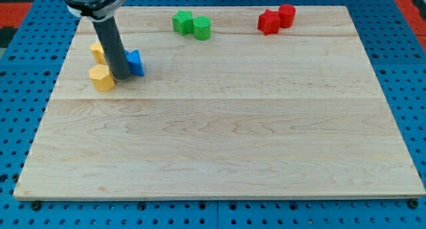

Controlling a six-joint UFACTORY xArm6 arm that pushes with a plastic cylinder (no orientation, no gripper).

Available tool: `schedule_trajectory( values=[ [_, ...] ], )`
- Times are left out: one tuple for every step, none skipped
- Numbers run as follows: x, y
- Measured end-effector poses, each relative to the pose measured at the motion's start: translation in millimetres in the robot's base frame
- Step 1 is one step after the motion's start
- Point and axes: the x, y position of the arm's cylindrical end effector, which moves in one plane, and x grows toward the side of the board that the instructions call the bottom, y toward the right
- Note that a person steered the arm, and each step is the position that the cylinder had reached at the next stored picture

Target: Push the blue triangle and blue cube closer to the green star and green circle

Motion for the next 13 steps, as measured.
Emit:
schedule_trajectory(
  values=[
    [-27,32],
    [-72,44],
    [-29,49],
    [14,13],
    [7,-2],
    [-23,-31],
    [-39,-10],
    [-56,21],
    [-53,18],
    [-41,-13],
    [-79,-28],
    [-101,22],
    [-97,48]
  ],
)
